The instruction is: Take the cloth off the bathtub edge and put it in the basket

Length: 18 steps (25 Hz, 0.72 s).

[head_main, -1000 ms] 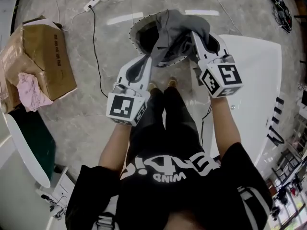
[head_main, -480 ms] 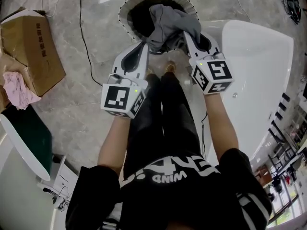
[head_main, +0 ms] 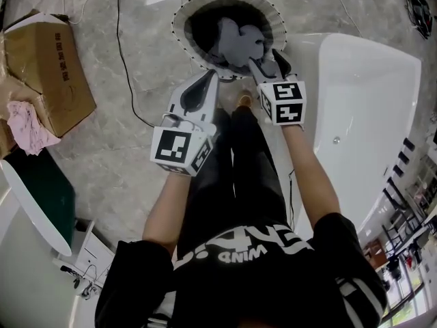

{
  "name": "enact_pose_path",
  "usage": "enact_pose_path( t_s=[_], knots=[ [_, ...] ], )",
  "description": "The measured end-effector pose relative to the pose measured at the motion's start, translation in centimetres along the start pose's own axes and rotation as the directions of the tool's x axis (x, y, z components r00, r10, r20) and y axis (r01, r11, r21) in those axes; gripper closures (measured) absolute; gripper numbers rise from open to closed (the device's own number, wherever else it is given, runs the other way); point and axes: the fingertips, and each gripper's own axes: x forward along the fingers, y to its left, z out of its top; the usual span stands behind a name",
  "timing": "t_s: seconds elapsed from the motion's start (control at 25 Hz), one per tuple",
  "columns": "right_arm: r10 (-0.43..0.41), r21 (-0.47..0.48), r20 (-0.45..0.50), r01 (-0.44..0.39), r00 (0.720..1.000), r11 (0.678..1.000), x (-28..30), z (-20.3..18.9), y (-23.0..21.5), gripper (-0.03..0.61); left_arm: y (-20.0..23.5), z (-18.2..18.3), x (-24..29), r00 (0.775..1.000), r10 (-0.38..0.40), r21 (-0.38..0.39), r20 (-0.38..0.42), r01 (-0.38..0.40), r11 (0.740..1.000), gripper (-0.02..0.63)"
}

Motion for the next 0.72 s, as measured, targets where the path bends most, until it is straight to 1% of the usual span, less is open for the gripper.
enact_pose_path(
  t_s=[0.16, 0.24, 0.36, 0.48, 0.52, 0.68, 0.72],
  knots=[
    [0.009, -0.013, 0.012, -0.009, 1.0, 1.0, -0.5, 0.6, 0.6, 0.344, -0.2, -0.2, -0.5, 1.0, 0.004, -0.007, -0.011, -0.004, 1.0, 0.603],
    [0.016, -0.009, 0.032, -0.015, 0.999, 1.0, -1.4, 1.4, 0.8, 0.344, -0.5, 0.2, -0.9, 1.0, 0.003, -0.004, -0.01, -0.003, 1.0, 0.603],
    [0.033, -0.014, 0.095, -0.032, 0.995, 0.999, -3.4, 4.0, 1.1, 0.344, -1.1, 1.8, -1.4, 1.0, -0.001, 0.008, 0.007, 0.001, 1.0, 0.603],
    [0.067, -0.03, 0.189, -0.062, 0.98, 0.998, -7.8, 7.6, 2.3, 0.346, -2.7, 4.1, -2.7, 0.999, -0.02, 0.032, 0.026, 0.019, 0.999, 0.603],
    [0.078, -0.036, 0.227, -0.071, 0.971, 0.997, -9.6, 8.9, 2.7, 0.361, -3.4, 5.0, -3.3, 0.999, -0.026, 0.04, 0.033, 0.025, 0.999, 0.603],
    [0.1, -0.063, 0.365, -0.082, 0.926, 0.995, -17.9, 14.0, 4.4, 0.516, -6.7, 8.8, -6.0, 0.997, -0.058, 0.075, 0.059, 0.053, 0.996, 0.603],
    [0.103, -0.072, 0.396, -0.08, 0.913, 0.994, -19.8, 15.1, 4.8, 0.543, -7.5, 9.8, -6.7, 0.995, -0.069, 0.087, 0.069, 0.063, 0.994, 0.603]
  ],
)
